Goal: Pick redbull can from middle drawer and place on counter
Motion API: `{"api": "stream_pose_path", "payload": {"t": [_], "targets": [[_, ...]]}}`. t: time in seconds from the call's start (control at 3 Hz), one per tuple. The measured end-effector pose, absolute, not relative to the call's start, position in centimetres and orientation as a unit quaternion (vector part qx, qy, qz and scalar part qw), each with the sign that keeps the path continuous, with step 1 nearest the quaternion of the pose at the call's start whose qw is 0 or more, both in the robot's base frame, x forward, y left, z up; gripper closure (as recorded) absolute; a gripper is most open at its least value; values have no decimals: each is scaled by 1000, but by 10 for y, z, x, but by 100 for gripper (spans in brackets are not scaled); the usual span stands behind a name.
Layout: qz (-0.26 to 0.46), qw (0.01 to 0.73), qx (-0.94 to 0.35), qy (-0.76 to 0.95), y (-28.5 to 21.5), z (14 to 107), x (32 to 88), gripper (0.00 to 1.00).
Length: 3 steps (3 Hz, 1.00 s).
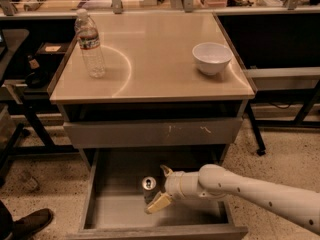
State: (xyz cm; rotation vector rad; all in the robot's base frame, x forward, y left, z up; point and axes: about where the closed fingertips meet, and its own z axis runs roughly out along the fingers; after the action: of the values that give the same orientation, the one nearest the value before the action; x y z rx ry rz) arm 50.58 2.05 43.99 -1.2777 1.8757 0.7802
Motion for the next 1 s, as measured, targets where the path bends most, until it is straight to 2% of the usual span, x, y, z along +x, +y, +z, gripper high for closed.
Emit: {"api": "stream_pose_path", "payload": {"t": [0.67,1.0], "targets": [[320,374,-505,709,42,433,519,0],[321,375,-505,708,43,432,520,14]]}}
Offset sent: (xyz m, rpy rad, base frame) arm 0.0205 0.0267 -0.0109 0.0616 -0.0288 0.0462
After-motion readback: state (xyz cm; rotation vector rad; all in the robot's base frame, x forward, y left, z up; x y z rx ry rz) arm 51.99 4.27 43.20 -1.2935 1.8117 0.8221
